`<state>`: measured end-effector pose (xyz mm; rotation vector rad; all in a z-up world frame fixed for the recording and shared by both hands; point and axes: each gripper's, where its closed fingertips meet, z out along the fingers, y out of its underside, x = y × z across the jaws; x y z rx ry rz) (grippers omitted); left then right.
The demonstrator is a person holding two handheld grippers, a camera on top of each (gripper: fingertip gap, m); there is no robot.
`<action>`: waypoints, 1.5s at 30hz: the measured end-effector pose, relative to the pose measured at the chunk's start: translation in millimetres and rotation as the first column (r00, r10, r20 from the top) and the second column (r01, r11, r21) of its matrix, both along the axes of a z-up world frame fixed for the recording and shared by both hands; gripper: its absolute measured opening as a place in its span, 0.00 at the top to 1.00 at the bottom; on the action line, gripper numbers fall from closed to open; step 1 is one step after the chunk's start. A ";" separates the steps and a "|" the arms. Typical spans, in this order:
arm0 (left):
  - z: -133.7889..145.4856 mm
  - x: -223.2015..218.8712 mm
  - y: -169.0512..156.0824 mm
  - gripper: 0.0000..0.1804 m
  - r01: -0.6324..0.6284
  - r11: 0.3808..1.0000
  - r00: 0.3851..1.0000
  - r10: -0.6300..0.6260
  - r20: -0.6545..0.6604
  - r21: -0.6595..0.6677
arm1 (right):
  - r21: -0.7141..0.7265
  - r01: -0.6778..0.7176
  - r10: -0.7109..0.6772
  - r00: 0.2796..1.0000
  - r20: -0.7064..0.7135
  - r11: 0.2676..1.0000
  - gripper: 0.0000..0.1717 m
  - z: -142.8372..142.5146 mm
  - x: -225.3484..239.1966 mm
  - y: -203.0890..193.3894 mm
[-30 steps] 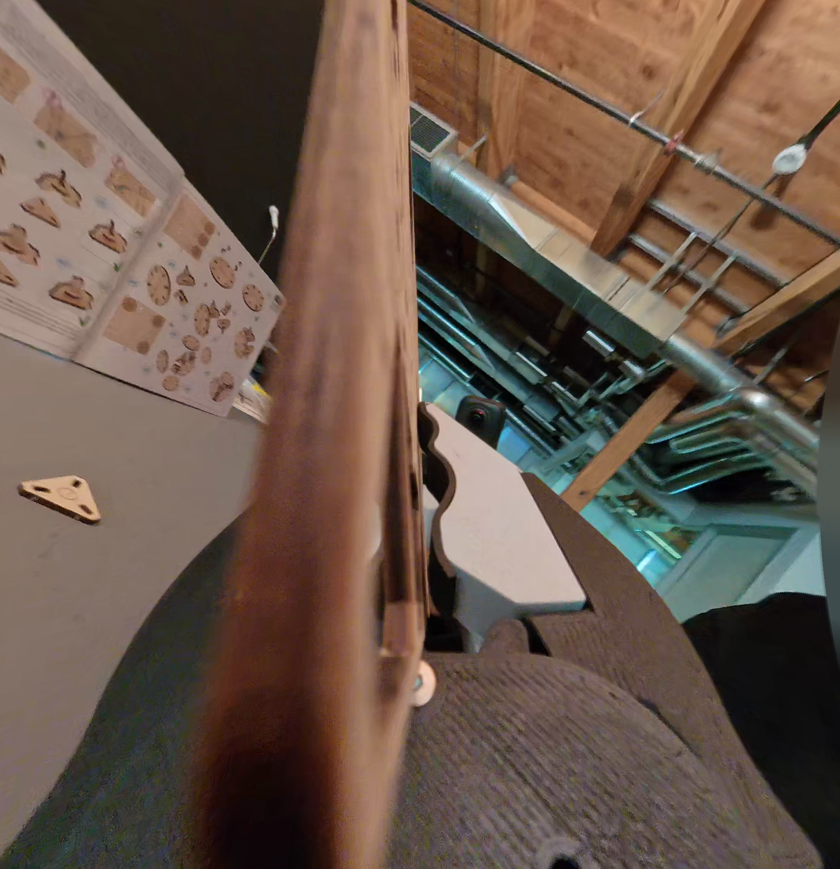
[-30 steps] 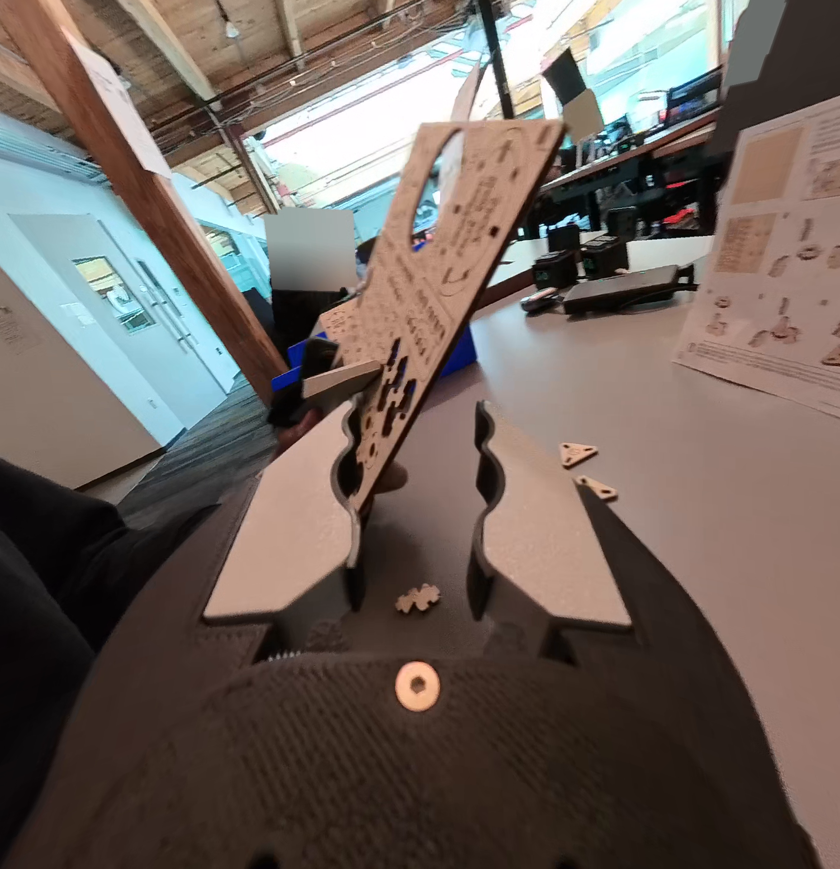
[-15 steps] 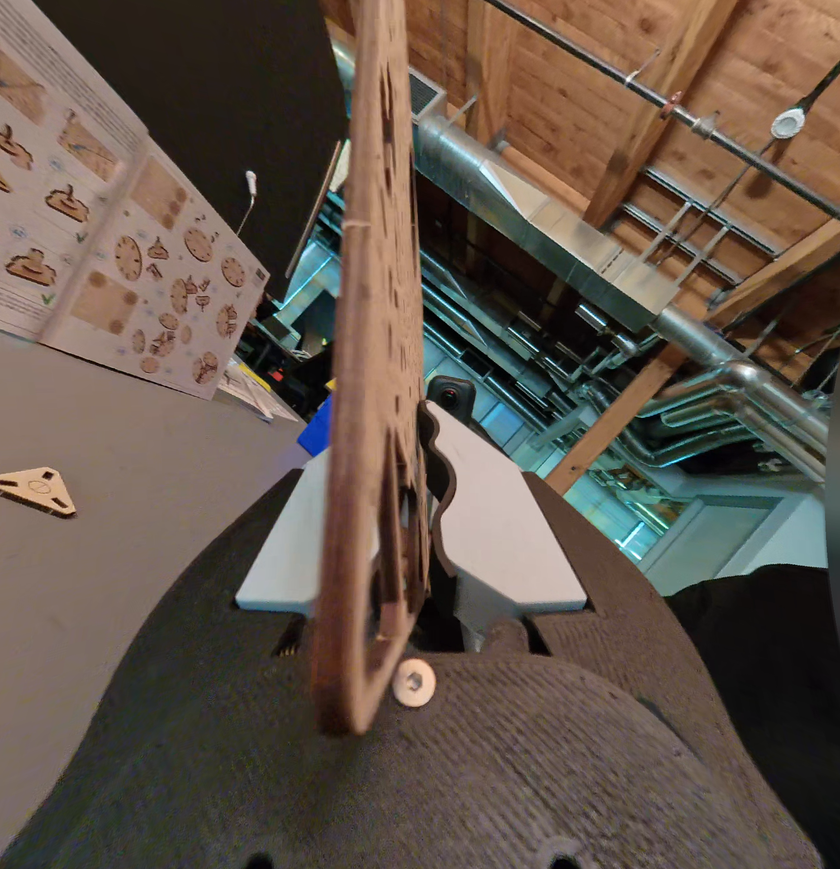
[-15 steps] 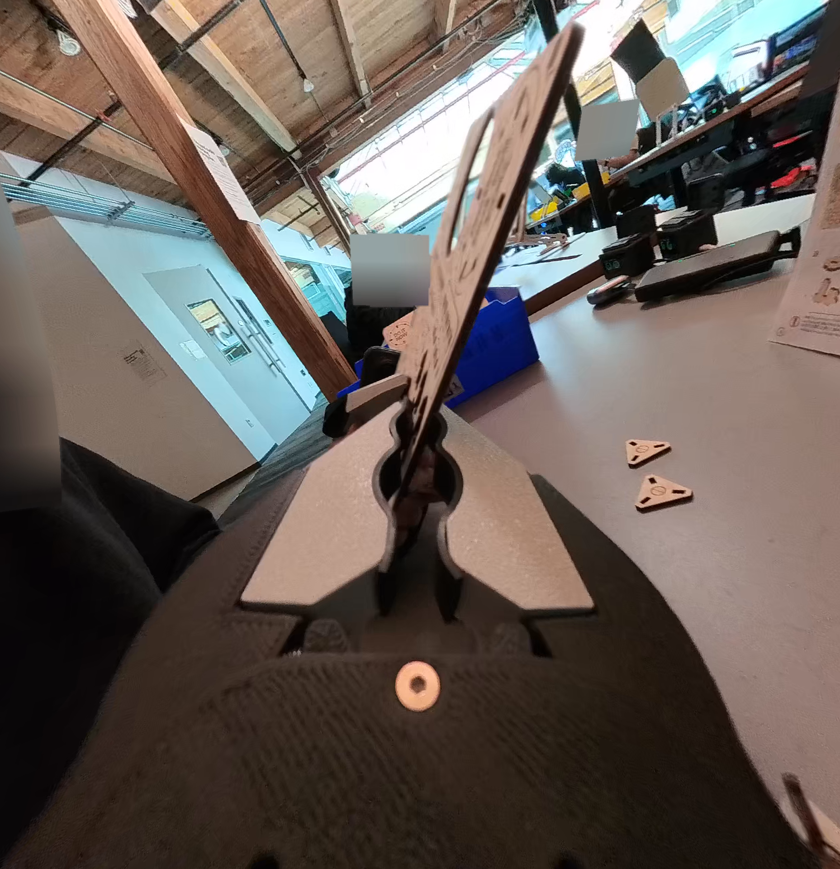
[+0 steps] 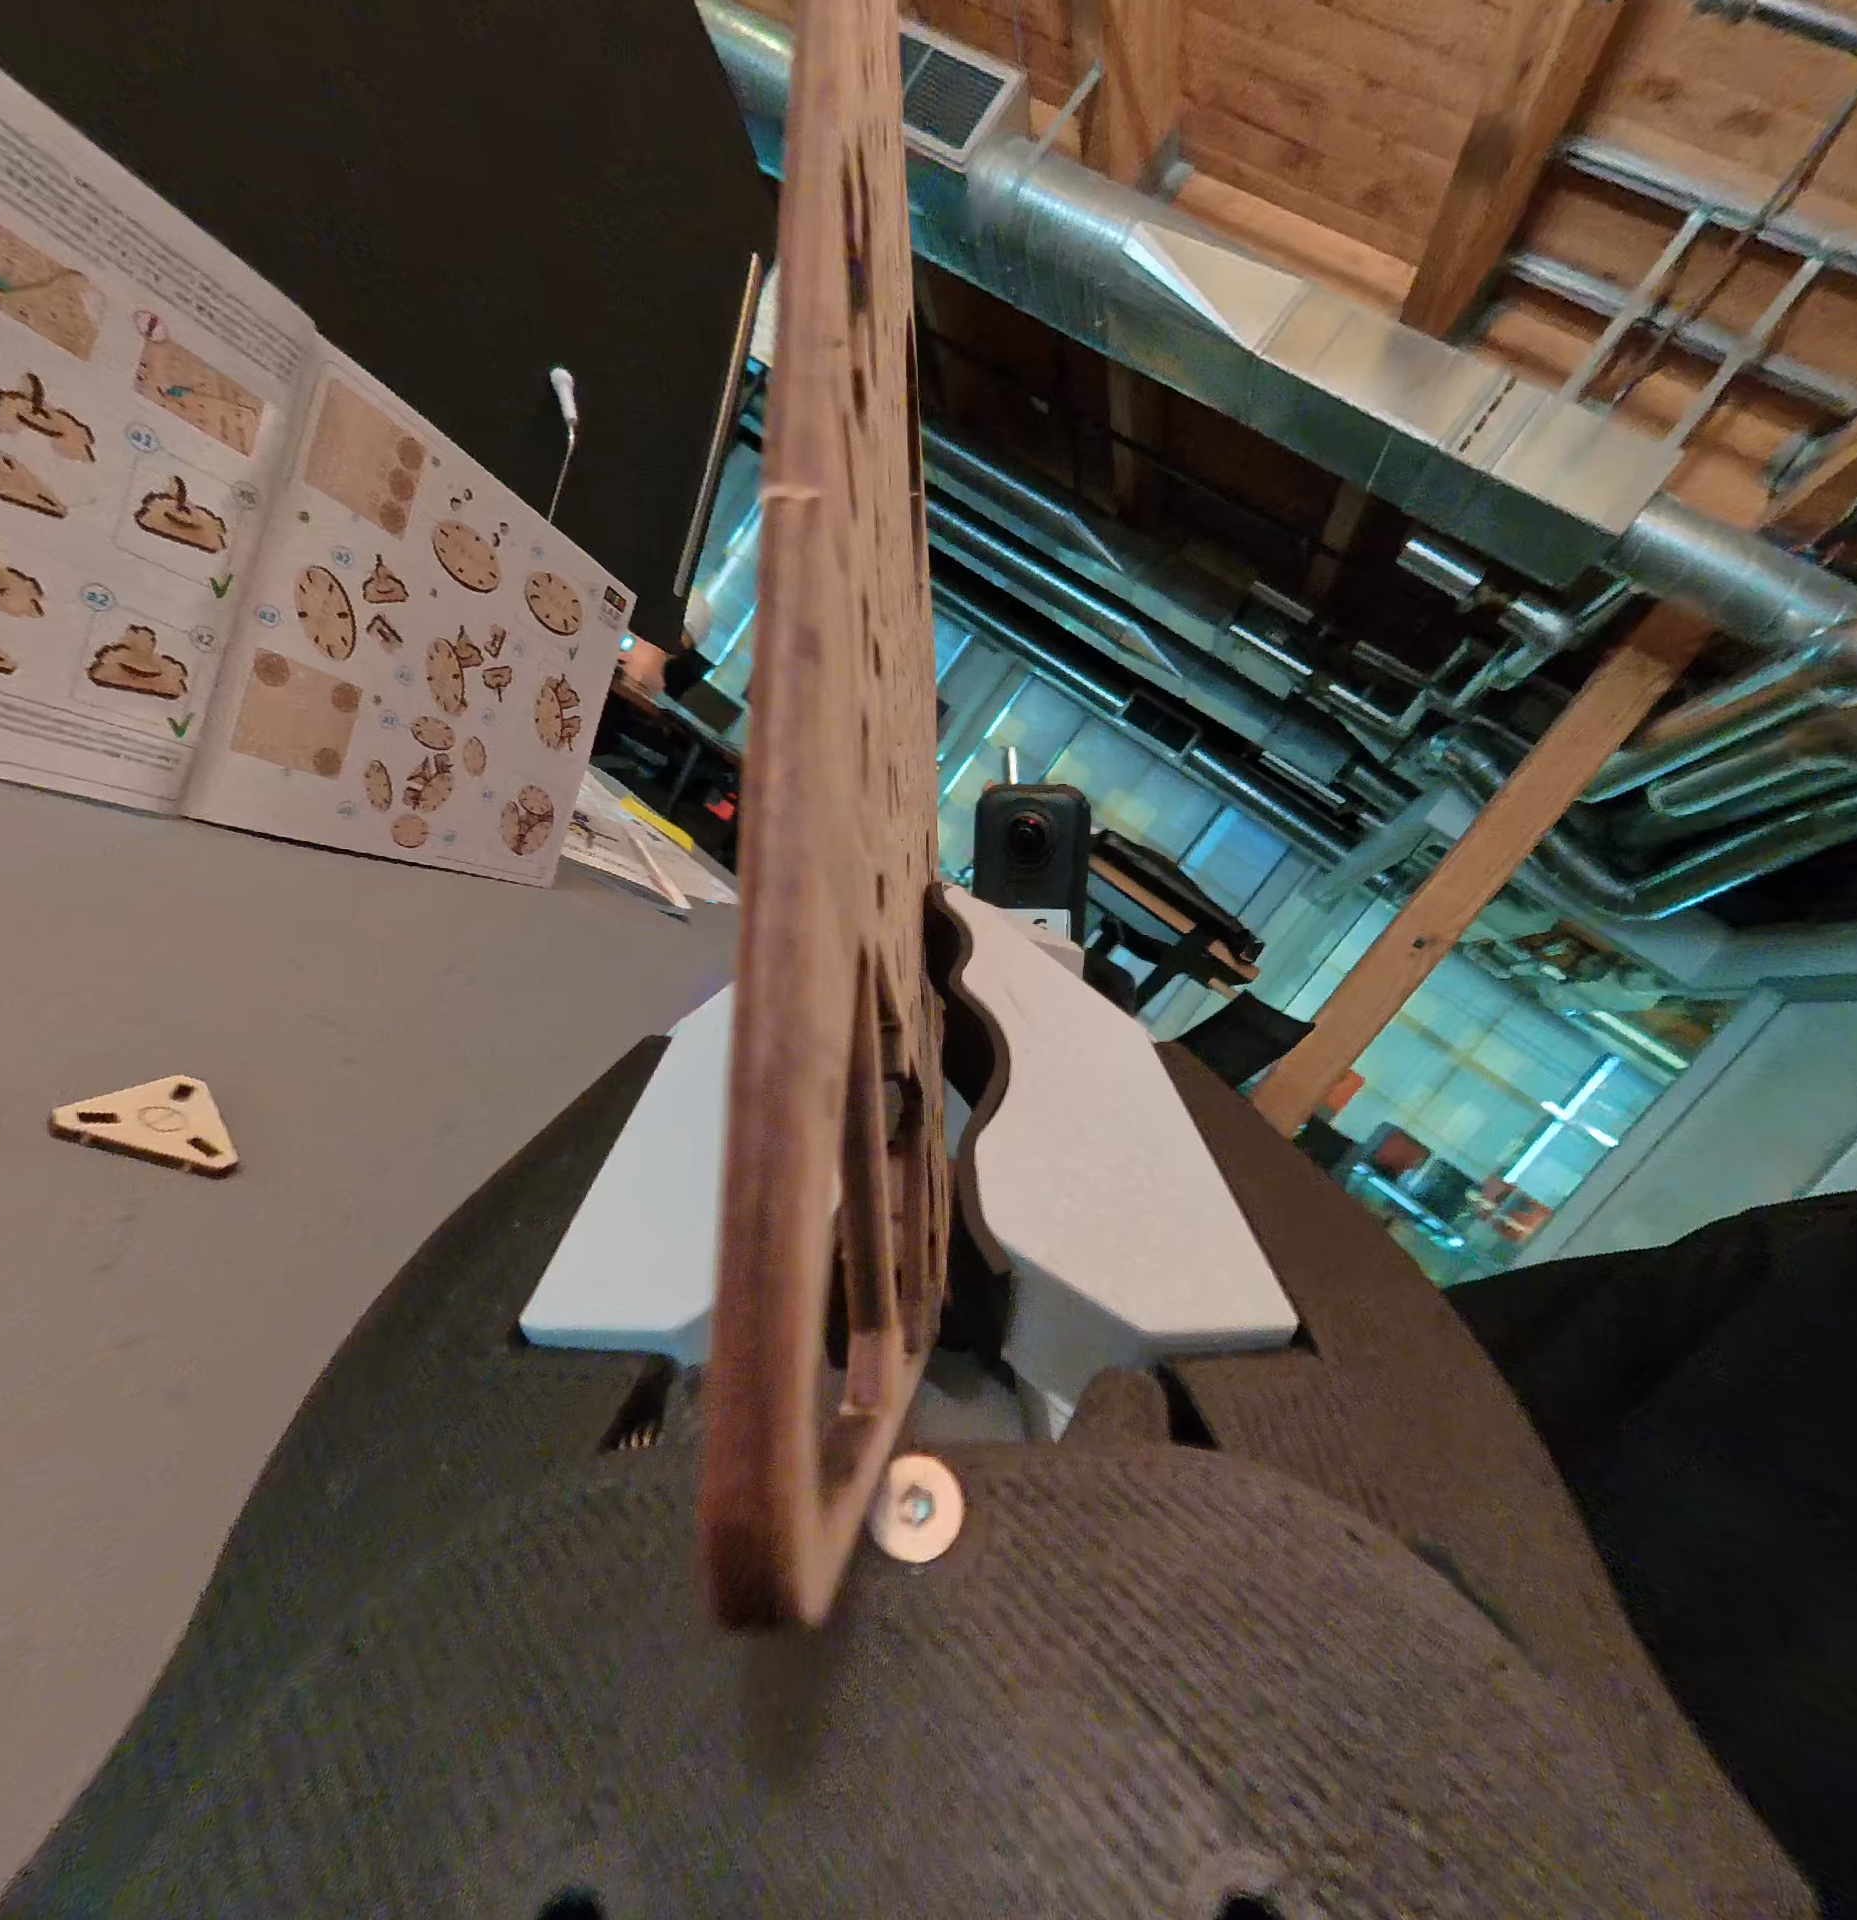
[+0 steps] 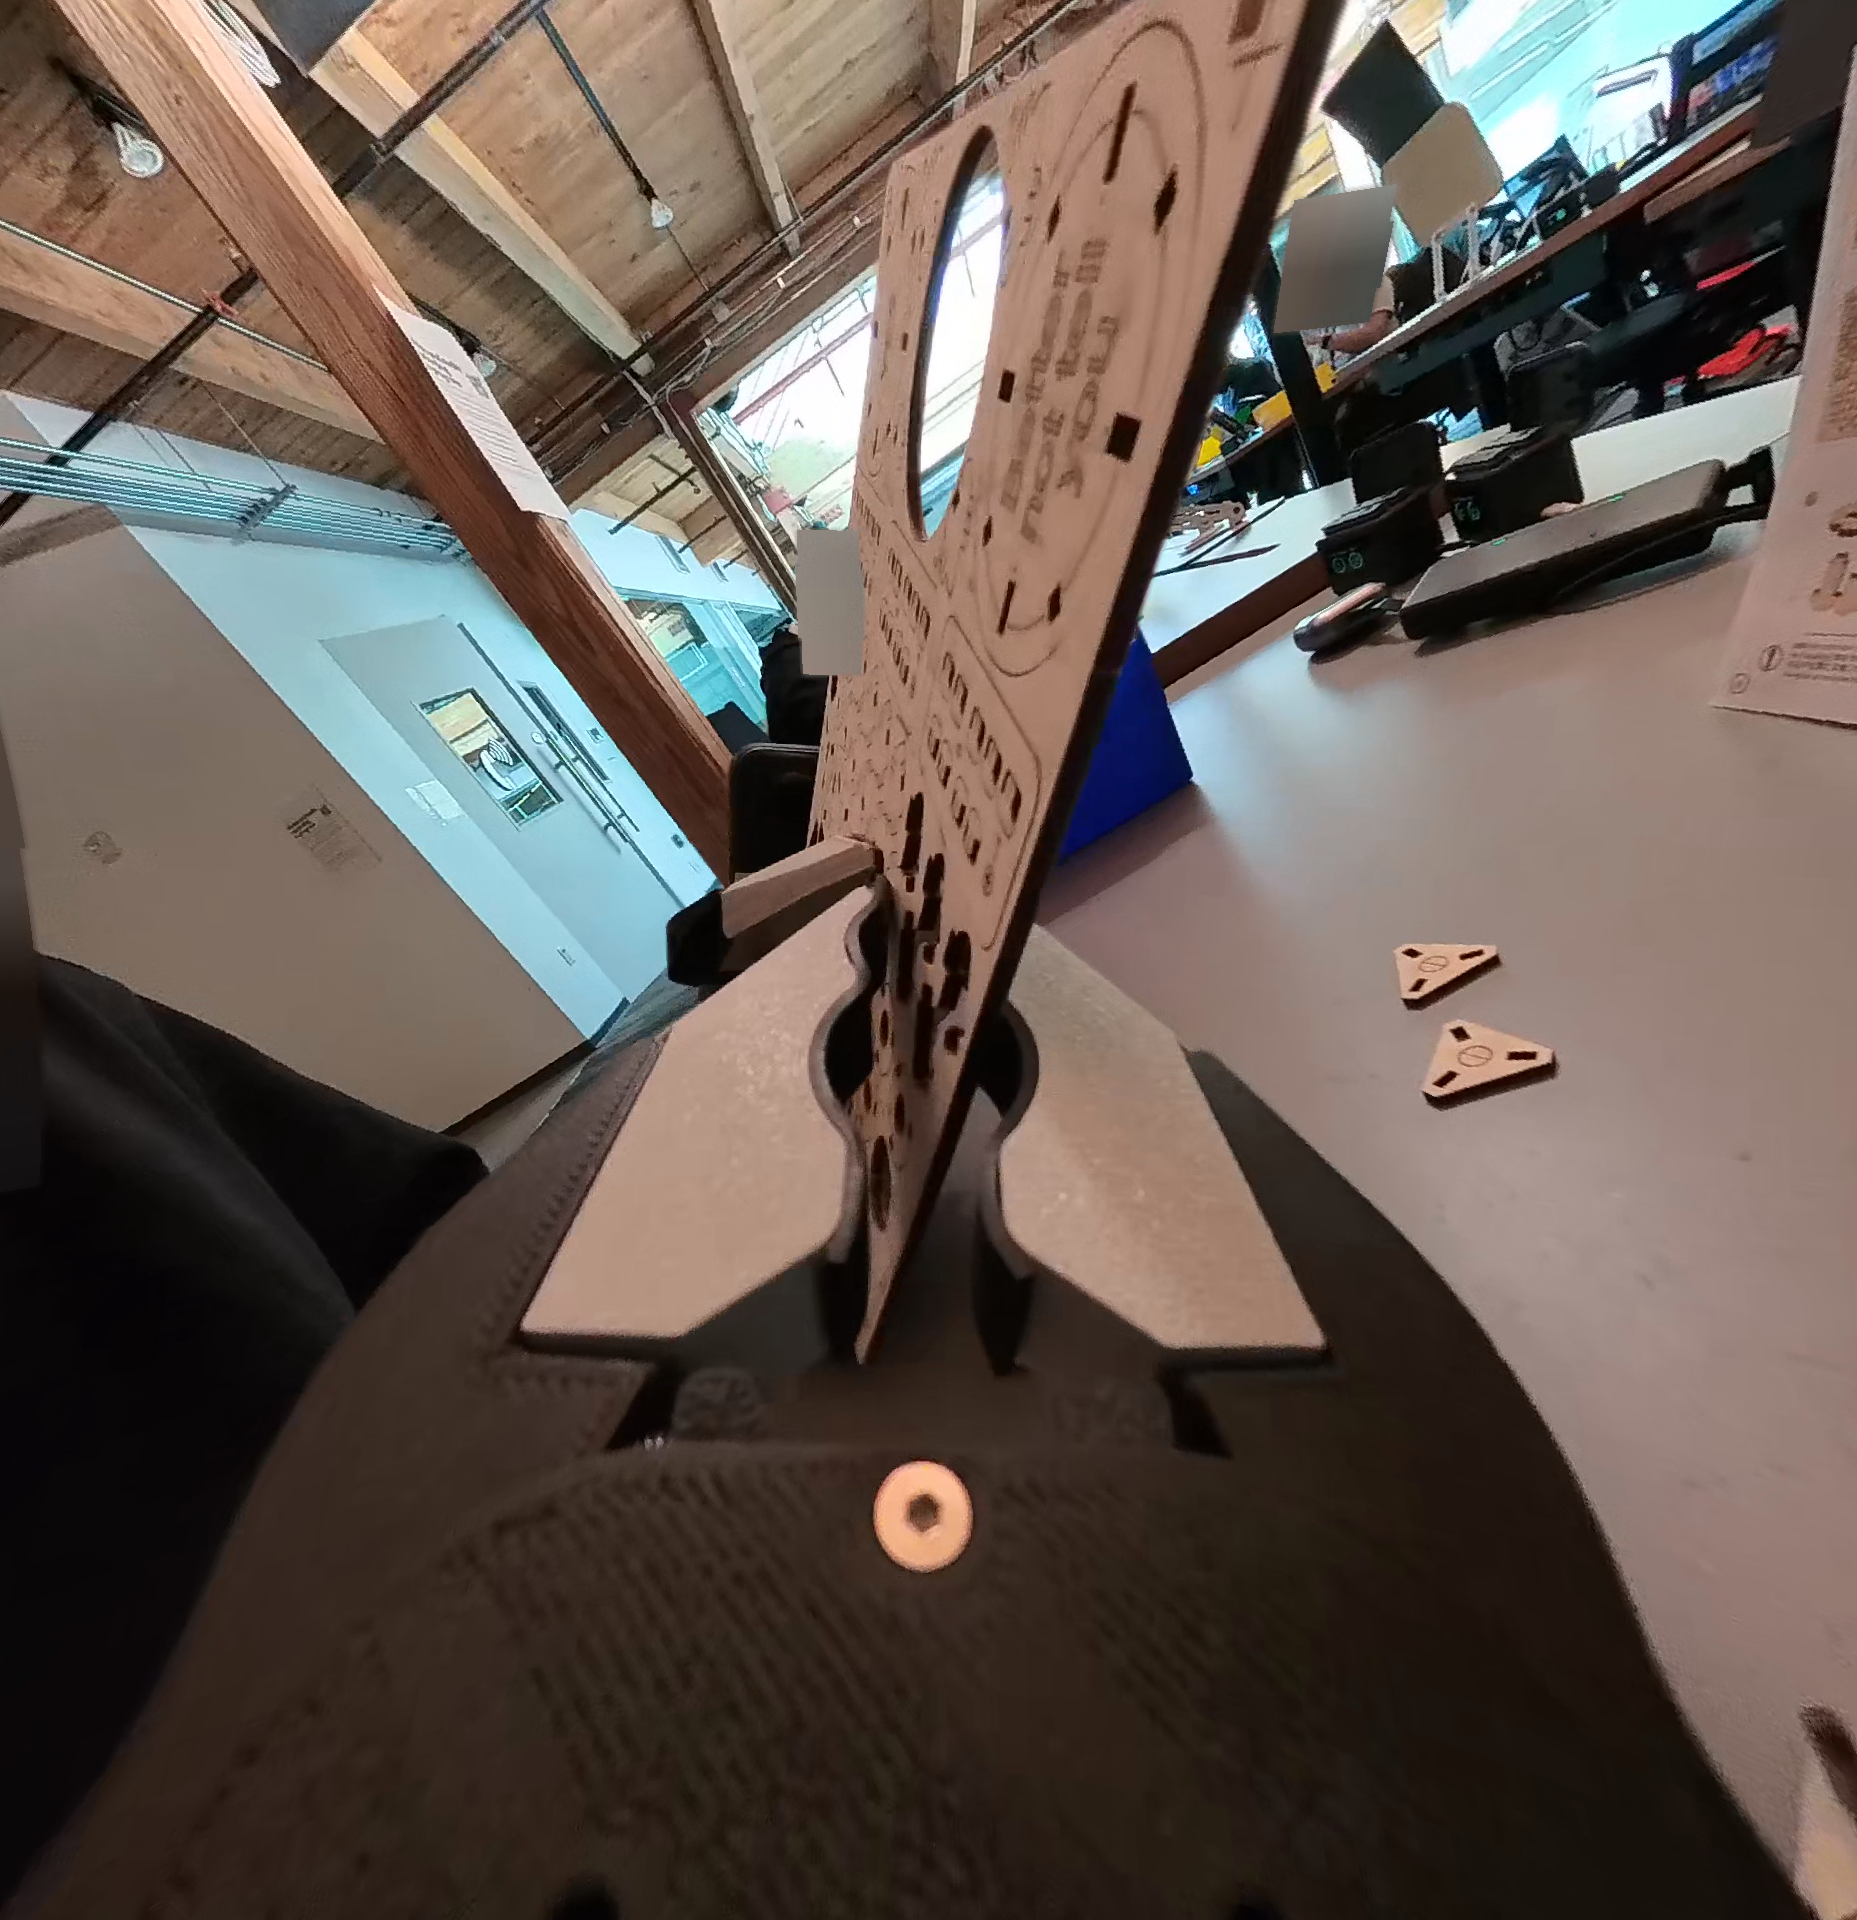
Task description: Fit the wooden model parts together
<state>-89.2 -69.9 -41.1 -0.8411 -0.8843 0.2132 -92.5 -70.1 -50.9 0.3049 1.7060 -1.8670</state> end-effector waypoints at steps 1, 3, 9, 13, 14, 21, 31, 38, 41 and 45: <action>0.0 -0.2 0.4 1.00 -0.021 0.999 1.000 0.021 -0.002 -0.025 | 0.000 -0.006 0.006 1.000 0.011 1.000 0.94 -0.1 0.0 0.3; 0.1 -0.7 1.8 1.00 -0.075 0.994 0.997 0.074 -0.010 -0.078 | -0.003 -0.028 0.028 0.998 0.048 1.000 0.95 0.2 -0.3 1.0; 0.1 -1.3 2.0 0.99 -0.114 0.991 0.994 0.114 -0.002 -0.067 | -0.012 -0.035 0.035 0.999 0.026 0.999 0.96 1.3 1.0 1.9; -3.3 -4.3 1.8 0.98 -0.158 0.984 0.987 0.159 0.016 -0.081 | -0.005 -0.010 0.010 1.000 0.013 1.000 0.97 -0.9 -1.6 1.5; -4.1 -4.8 1.8 0.98 -0.175 0.978 0.984 0.177 0.013 -0.110 | -0.001 -0.009 0.009 1.000 0.020 1.000 0.96 -2.0 -2.5 1.3; -5.3 -5.5 -0.3 0.98 -0.192 0.975 0.980 0.196 0.020 -0.113 | 0.027 0.021 -0.020 1.000 -0.011 0.999 0.95 -3.9 -3.3 -0.5; -2.3 -4.3 1.7 0.98 -0.192 0.972 0.981 0.192 -0.012 -0.134 | 0.034 0.047 -0.046 0.998 -0.032 0.998 0.91 -7.0 -7.3 -2.1; 4.2 -0.8 -13.0 1.00 -0.044 0.986 0.999 0.045 0.001 0.161 | 0.014 -0.017 0.016 1.000 0.010 1.000 0.69 -1.1 -4.9 -1.3; 0.9 -2.4 -33.2 1.00 0.028 0.915 0.999 -0.040 0.022 0.402 | -0.053 -0.027 0.027 1.000 0.003 0.998 0.71 13.5 -8.0 7.3; 4.5 0.8 -35.0 1.00 0.219 0.769 0.969 -0.242 -0.042 0.600 | -0.099 0.016 -0.021 0.999 -0.047 0.995 0.80 23.1 -22.1 19.1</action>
